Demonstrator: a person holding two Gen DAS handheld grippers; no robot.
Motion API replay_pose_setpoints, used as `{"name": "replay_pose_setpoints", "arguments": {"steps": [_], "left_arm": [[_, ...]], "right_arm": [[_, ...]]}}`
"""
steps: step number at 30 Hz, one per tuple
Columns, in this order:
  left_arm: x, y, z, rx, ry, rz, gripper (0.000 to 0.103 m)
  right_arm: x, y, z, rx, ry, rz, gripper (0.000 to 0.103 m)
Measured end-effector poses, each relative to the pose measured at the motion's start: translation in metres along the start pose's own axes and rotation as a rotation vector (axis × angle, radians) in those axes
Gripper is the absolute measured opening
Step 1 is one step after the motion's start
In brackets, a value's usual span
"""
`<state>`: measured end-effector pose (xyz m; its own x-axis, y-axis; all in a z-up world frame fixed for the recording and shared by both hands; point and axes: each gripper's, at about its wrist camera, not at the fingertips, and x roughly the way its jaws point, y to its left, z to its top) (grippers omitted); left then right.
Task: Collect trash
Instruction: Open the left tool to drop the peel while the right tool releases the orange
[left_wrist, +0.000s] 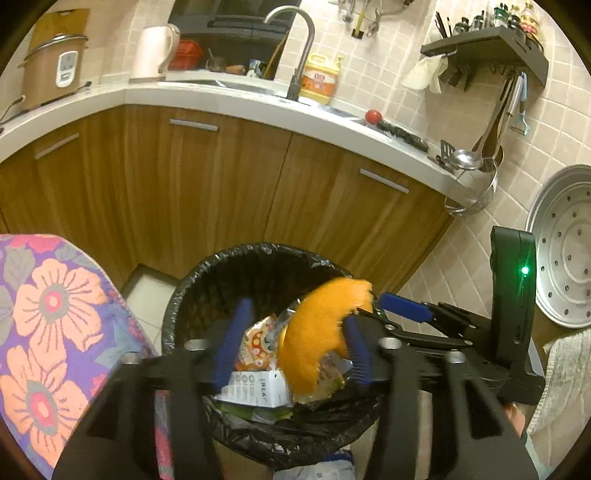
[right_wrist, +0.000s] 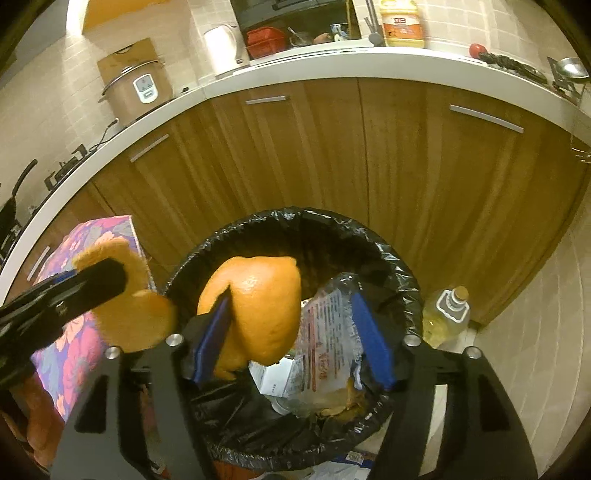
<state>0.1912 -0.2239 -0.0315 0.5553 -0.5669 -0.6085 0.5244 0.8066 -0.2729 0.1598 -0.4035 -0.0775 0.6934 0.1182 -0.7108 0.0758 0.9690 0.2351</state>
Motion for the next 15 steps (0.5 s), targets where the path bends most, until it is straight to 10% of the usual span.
{"name": "replay_pose_setpoints", "arguments": {"steps": [11, 15], "left_arm": [[-0.027, 0.012, -0.002, -0.024, -0.034, -0.010, 0.049], [-0.036, 0.014, -0.008, -0.035, -0.034, -0.022, 0.049]], "right_arm": [[-0.012, 0.008, -0.006, -0.030, 0.032, -0.111, 0.063], [0.009, 0.012, -0.016, -0.074, 0.222, -0.208, 0.063]]}}
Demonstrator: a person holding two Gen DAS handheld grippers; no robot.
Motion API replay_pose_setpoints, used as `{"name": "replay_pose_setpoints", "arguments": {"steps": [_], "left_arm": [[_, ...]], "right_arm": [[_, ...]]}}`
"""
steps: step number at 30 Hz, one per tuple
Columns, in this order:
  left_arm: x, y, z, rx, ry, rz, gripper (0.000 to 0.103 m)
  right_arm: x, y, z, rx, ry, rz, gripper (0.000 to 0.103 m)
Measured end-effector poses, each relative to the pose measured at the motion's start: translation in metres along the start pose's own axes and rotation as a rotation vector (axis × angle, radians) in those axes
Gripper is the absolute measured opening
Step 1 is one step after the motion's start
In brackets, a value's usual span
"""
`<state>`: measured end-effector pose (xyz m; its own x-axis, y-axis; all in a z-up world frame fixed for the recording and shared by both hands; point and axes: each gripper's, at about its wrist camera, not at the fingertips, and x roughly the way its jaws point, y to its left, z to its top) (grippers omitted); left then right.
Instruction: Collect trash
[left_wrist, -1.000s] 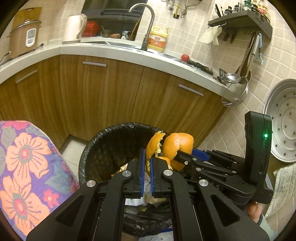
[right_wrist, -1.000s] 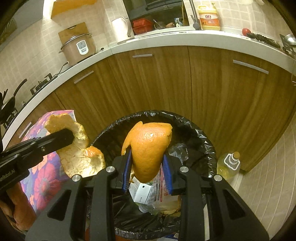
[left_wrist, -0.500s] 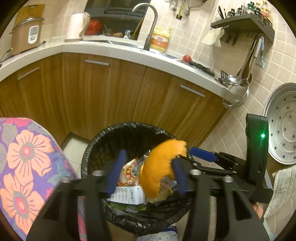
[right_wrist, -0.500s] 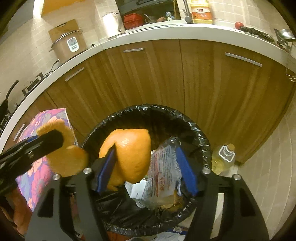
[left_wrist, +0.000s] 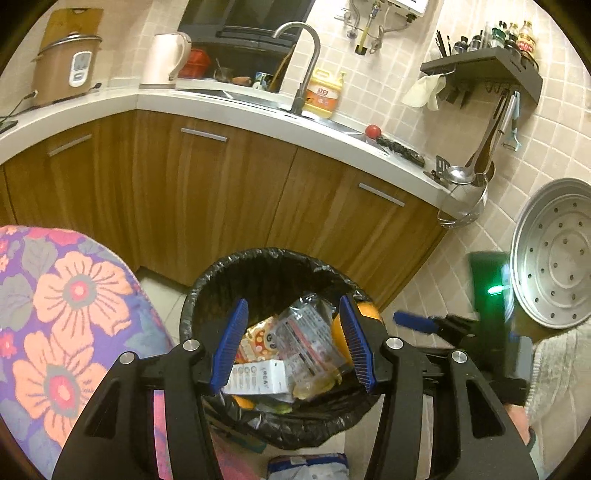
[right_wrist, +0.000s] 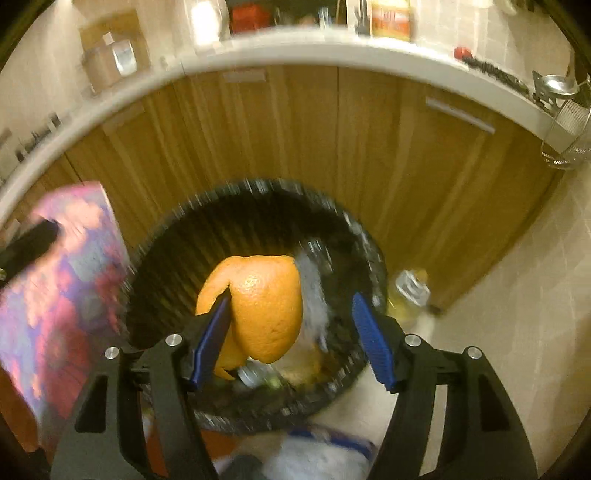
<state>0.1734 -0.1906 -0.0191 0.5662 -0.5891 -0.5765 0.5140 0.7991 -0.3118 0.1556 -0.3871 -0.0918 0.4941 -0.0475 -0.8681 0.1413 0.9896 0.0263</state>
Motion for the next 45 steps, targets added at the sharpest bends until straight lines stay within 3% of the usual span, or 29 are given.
{"name": "replay_pose_setpoints", "arguments": {"steps": [3, 7, 15, 18, 20, 22, 24, 32, 36, 41, 45], "left_arm": [[-0.008, 0.000, -0.003, -0.013, -0.004, -0.020, 0.049], [-0.020, -0.002, -0.007, -0.001, -0.012, -0.026, 0.050], [-0.041, 0.000, -0.017, -0.010, -0.027, -0.044, 0.050], [-0.047, 0.000, -0.019, -0.010, -0.030, -0.045, 0.051], [-0.051, 0.000, -0.020, -0.006, -0.029, -0.043, 0.051], [-0.057, -0.001, -0.021, 0.005, -0.038, -0.032, 0.051], [-0.064, 0.000, -0.020, 0.010, -0.050, -0.032, 0.051], [-0.063, 0.006, -0.015, -0.004, -0.049, -0.028, 0.054], [-0.064, 0.008, -0.016, -0.020, -0.057, -0.032, 0.054], [-0.071, 0.017, -0.015, -0.033, -0.073, -0.026, 0.054], [-0.073, 0.020, -0.012, -0.042, -0.079, -0.026, 0.054]], "right_arm": [[0.008, 0.003, -0.010, -0.033, 0.082, -0.017, 0.063], [-0.006, 0.008, -0.024, -0.070, 0.092, -0.022, 0.063], [-0.033, 0.019, -0.031, -0.085, 0.068, -0.064, 0.063], [-0.031, 0.028, -0.011, -0.083, -0.008, -0.035, 0.063], [-0.021, 0.032, 0.002, -0.060, -0.007, -0.033, 0.063], [0.006, 0.036, 0.012, -0.084, 0.125, -0.082, 0.063], [0.015, 0.036, 0.010, -0.099, 0.194, -0.096, 0.063], [0.006, 0.051, 0.014, -0.225, 0.221, -0.140, 0.063], [0.030, 0.054, 0.043, -0.220, 0.351, -0.037, 0.063], [0.035, 0.072, 0.044, -0.400, 0.408, -0.154, 0.063], [0.034, 0.070, 0.042, -0.412, 0.406, -0.175, 0.063]]}}
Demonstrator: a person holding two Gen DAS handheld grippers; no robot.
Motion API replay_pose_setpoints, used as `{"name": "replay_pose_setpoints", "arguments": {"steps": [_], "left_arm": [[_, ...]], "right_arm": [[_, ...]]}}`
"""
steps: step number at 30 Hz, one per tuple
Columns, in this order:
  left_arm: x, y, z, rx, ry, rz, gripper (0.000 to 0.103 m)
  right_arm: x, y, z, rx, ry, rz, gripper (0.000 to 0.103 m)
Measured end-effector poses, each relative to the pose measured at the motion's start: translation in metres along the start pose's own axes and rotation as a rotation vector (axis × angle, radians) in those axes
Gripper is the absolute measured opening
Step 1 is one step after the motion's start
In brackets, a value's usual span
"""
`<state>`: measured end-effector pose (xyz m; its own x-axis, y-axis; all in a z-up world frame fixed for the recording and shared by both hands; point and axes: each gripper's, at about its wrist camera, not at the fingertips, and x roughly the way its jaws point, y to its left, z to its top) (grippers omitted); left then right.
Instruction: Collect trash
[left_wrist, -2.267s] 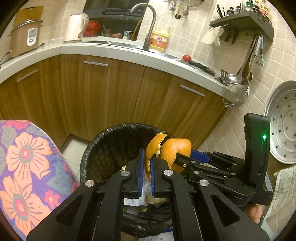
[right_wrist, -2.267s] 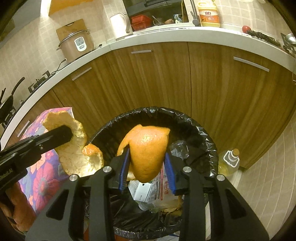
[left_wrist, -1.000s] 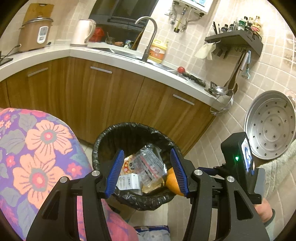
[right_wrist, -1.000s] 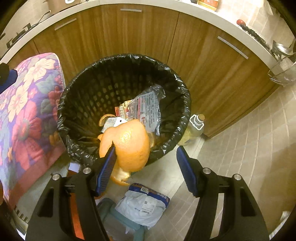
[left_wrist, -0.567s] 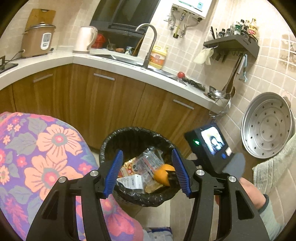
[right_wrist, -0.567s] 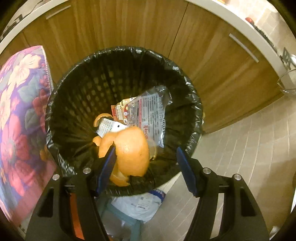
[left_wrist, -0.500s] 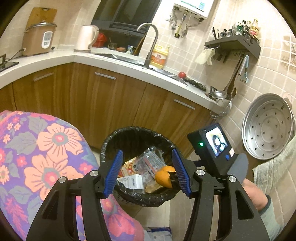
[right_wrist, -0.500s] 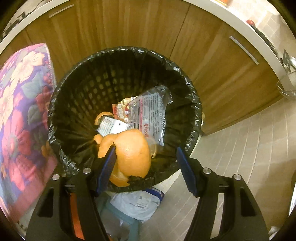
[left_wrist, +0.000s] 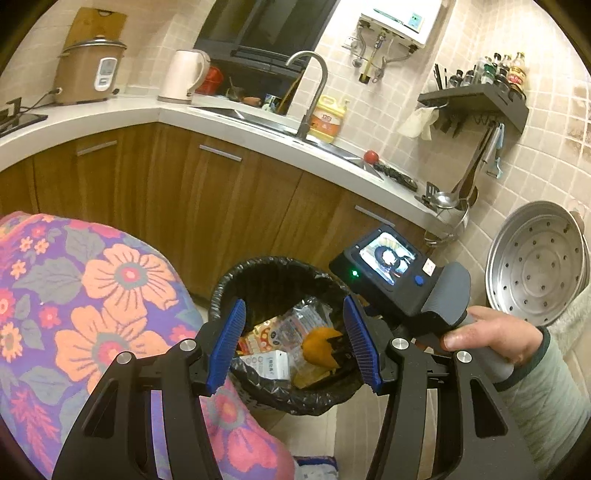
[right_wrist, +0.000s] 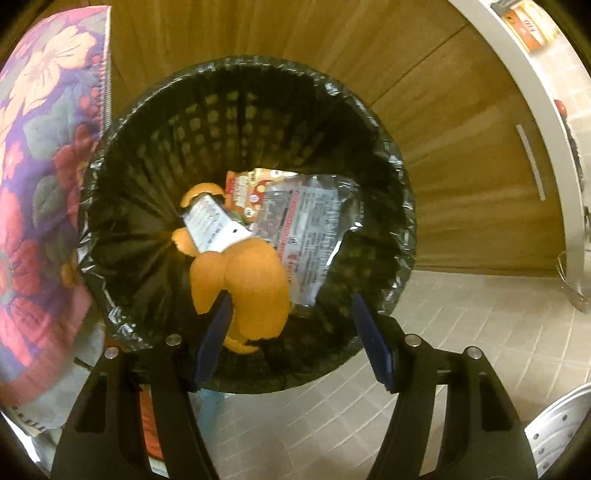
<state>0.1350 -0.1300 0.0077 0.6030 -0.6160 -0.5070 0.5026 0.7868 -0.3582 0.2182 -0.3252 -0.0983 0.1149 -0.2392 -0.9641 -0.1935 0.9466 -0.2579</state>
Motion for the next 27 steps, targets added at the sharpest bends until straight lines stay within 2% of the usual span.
{"name": "replay_pose_setpoints", "arguments": {"steps": [2, 3, 4, 6, 8, 9, 10, 11, 13, 14, 18, 19, 21, 23, 27], "left_arm": [[0.000, -0.002, 0.000, 0.010, 0.000, 0.003, 0.054], [0.000, -0.002, 0.000, 0.011, 0.001, 0.003, 0.054], [0.000, -0.003, 0.000, 0.009, 0.004, 0.001, 0.054], [-0.001, -0.005, -0.001, 0.013, 0.001, -0.002, 0.054], [-0.001, -0.006, -0.001, 0.016, -0.002, -0.003, 0.054], [0.000, -0.006, -0.001, 0.012, 0.000, -0.003, 0.054], [0.001, -0.006, -0.001, 0.010, 0.004, -0.003, 0.054], [0.002, -0.006, -0.001, 0.012, 0.007, -0.004, 0.054], [0.001, -0.009, 0.000, 0.027, 0.003, -0.002, 0.054], [0.000, -0.010, 0.000, 0.030, 0.000, -0.003, 0.054], [0.004, -0.012, -0.002, 0.029, 0.002, 0.006, 0.054], [0.006, -0.012, -0.004, 0.027, 0.001, 0.011, 0.054], [0.009, -0.012, -0.006, 0.020, -0.009, 0.030, 0.054], [0.011, -0.012, -0.009, 0.018, -0.020, 0.053, 0.054], [0.014, -0.023, -0.020, 0.066, -0.037, 0.149, 0.066]], "right_arm": [[0.001, -0.009, 0.001, 0.028, -0.035, 0.080, 0.063], [0.013, -0.013, 0.003, 0.040, 0.002, 0.131, 0.063], [0.026, -0.012, 0.002, 0.029, 0.059, 0.093, 0.063], [0.032, -0.008, -0.002, -0.001, 0.098, 0.020, 0.063], [0.014, -0.013, -0.004, 0.029, 0.034, 0.133, 0.063], [0.006, -0.017, -0.003, 0.052, 0.010, 0.131, 0.063], [0.003, -0.019, -0.003, 0.056, 0.006, 0.078, 0.063], [0.000, -0.021, -0.003, 0.062, -0.003, 0.068, 0.063], [-0.016, -0.032, -0.008, 0.117, -0.067, 0.168, 0.063], [-0.030, -0.040, -0.014, 0.162, -0.145, 0.217, 0.063], [-0.062, -0.052, -0.041, 0.268, -0.364, 0.311, 0.063], [-0.066, -0.053, -0.045, 0.288, -0.395, 0.325, 0.063], [-0.073, -0.057, -0.063, 0.339, -0.491, 0.342, 0.065], [-0.077, -0.056, -0.079, 0.382, -0.566, 0.336, 0.072], [-0.080, -0.054, -0.109, 0.421, -0.697, 0.290, 0.073]]}}
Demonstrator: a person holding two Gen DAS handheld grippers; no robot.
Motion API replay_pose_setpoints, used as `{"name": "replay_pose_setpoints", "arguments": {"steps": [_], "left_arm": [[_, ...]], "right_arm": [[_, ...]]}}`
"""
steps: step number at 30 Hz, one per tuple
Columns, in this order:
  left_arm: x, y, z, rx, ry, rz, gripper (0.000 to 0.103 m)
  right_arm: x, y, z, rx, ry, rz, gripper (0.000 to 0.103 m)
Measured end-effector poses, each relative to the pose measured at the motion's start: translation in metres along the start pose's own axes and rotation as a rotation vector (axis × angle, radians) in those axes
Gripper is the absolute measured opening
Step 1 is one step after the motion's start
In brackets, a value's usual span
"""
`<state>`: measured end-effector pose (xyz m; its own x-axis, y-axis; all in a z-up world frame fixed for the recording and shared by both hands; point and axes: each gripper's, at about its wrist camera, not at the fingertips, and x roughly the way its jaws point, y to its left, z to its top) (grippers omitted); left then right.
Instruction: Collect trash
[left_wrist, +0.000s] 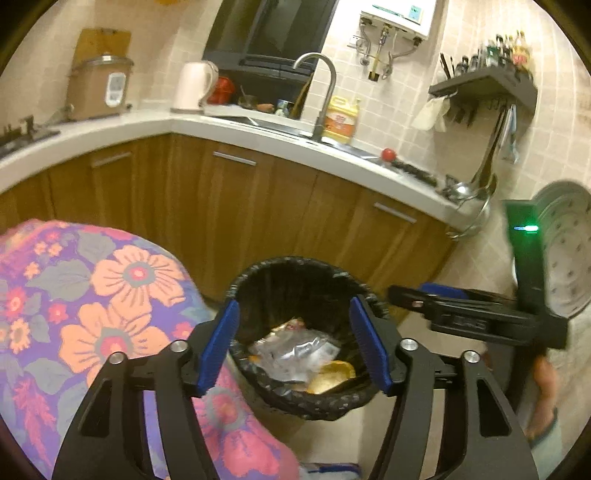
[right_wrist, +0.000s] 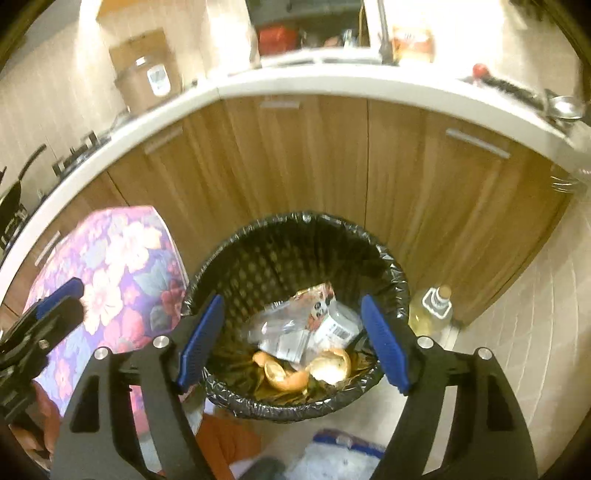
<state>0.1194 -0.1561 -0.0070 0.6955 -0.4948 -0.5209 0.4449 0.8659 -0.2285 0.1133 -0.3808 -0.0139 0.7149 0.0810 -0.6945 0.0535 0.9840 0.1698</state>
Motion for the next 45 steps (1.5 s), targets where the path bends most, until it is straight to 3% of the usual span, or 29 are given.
{"name": "replay_pose_setpoints", "arguments": {"steps": [6, 10, 24, 45], "left_arm": [[-0.002, -0.014, -0.011, 0.090, -0.056, 0.157, 0.077], [-0.005, -0.009, -0.015, 0.083, -0.087, 0.197, 0.079], [-0.021, -0.008, -0.018, 0.059, -0.163, 0.234, 0.084], [-0.022, -0.004, -0.019, 0.046, -0.165, 0.265, 0.084]], "right_arm": [[-0.020, 0.019, -0.022, -0.043, -0.138, -0.045, 0.075], [-0.034, 0.030, -0.030, -0.068, -0.207, -0.073, 0.076], [-0.046, 0.040, -0.041, -0.078, -0.282, -0.111, 0.077], [-0.053, 0.046, -0.044, -0.086, -0.310, -0.098, 0.079]]}}
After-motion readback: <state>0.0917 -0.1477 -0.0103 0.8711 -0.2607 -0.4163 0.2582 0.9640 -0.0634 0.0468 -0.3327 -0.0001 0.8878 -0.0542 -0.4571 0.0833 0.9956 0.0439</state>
